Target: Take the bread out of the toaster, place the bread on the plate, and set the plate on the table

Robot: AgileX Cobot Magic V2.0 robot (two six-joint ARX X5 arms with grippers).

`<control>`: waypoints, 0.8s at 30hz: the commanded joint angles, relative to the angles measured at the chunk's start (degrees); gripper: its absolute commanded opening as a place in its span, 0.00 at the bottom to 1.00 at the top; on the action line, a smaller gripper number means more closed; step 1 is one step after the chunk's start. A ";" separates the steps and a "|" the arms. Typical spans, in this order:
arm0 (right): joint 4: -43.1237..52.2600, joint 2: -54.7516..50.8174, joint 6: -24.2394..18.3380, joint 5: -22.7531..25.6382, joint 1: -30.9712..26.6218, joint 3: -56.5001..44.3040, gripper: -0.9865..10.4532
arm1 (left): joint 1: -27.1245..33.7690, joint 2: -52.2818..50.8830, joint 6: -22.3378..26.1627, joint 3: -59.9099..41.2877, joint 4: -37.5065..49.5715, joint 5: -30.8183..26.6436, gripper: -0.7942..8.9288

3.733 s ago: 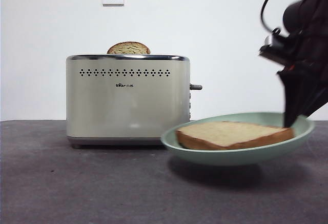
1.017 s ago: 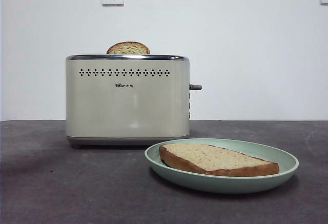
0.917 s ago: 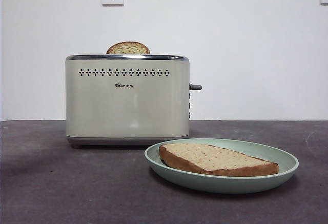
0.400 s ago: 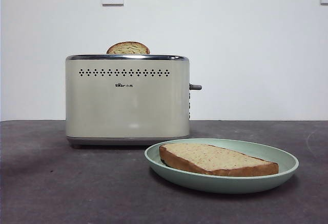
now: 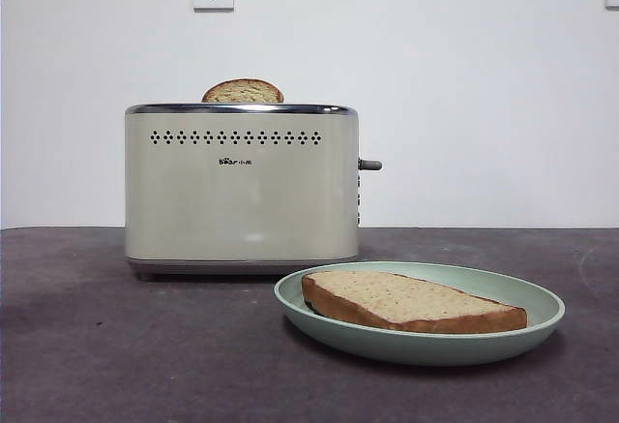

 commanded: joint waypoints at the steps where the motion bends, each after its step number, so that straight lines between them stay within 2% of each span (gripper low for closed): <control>1: 0.13 0.02 0.52 0.15 0.02 -0.07 0.09 | 4.85 -1.97 0.22 -6.45 6.95 4.96 0.08; 5: 0.13 0.02 0.52 0.13 0.02 -0.07 0.09 | 10.64 -4.94 0.31 -16.04 17.40 14.86 0.08; 9: 0.13 0.02 0.52 0.15 0.02 -0.07 0.09 | 14.23 -8.28 0.02 -24.48 24.55 20.72 0.08; 17: 0.13 0.02 0.52 0.13 0.02 -0.07 0.09 | 17.00 -14.93 -1.25 -35.82 30.03 20.87 0.08; 21: 0.13 0.02 0.52 0.15 0.02 -0.07 0.09 | 18.21 -16.74 -1.60 -36.33 25.68 20.02 0.08; 24: 0.13 0.02 0.52 0.13 0.02 -0.07 0.09 | 18.86 -16.74 -1.44 -36.33 20.55 17.35 0.08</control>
